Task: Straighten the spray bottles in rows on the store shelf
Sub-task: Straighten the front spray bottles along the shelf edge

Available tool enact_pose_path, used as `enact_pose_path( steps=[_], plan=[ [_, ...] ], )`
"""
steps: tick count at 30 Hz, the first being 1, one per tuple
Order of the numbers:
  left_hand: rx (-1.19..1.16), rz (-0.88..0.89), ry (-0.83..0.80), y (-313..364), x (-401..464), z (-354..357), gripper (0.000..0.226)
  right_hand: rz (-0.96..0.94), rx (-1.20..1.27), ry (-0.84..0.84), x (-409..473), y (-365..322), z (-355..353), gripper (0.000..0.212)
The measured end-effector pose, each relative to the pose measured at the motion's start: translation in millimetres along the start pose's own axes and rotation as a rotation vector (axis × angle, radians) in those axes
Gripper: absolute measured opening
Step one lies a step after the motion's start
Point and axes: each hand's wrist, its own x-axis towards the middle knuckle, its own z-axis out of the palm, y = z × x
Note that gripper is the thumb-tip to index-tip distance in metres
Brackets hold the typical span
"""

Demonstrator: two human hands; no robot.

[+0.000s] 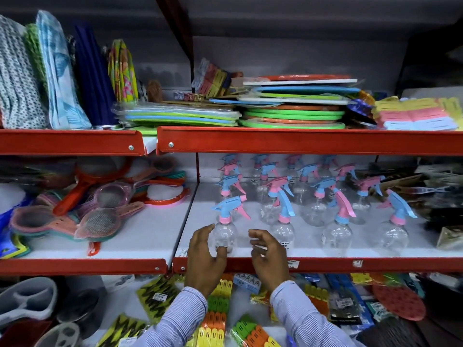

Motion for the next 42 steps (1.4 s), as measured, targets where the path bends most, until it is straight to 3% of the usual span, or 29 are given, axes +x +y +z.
enact_pose_path(
  steps=[5,10,12,15,18,21,26,33,37,42],
  plan=[
    [-0.041,0.148,0.061,12,-18,17,0.028,-0.045,-0.024,0.243,-11,19,-37,0.033],
    [-0.075,0.151,-0.055,33,-22,58,0.03,-0.001,-0.019,0.411,0,44,-70,0.035],
    [-0.064,0.116,-0.112,44,-21,77,0.037,0.047,-0.003,0.362,13,55,-81,0.036],
    [-0.069,0.02,-0.143,57,-17,99,0.045,0.162,0.008,0.083,34,64,-90,0.052],
    [-0.065,-0.035,-0.132,71,-15,116,0.044,0.209,0.005,-0.172,51,66,-99,0.064],
    [-0.029,-0.061,-0.09,78,-15,128,0.039,0.187,-0.033,-0.287,60,62,-104,0.063],
    [-0.006,-0.112,-0.042,81,-14,132,0.041,0.17,-0.007,-0.271,49,58,-113,0.049],
    [0.038,-0.151,-0.172,82,-5,132,0.062,0.184,0.006,-0.209,37,62,-114,0.033],
    [0.03,-0.159,-0.12,79,-10,130,0.065,0.238,0.059,-0.199,39,59,-115,0.045],
    [-0.003,-0.143,-0.09,78,-22,129,0.047,0.231,0.065,-0.285,37,52,-113,0.05]
  ],
)
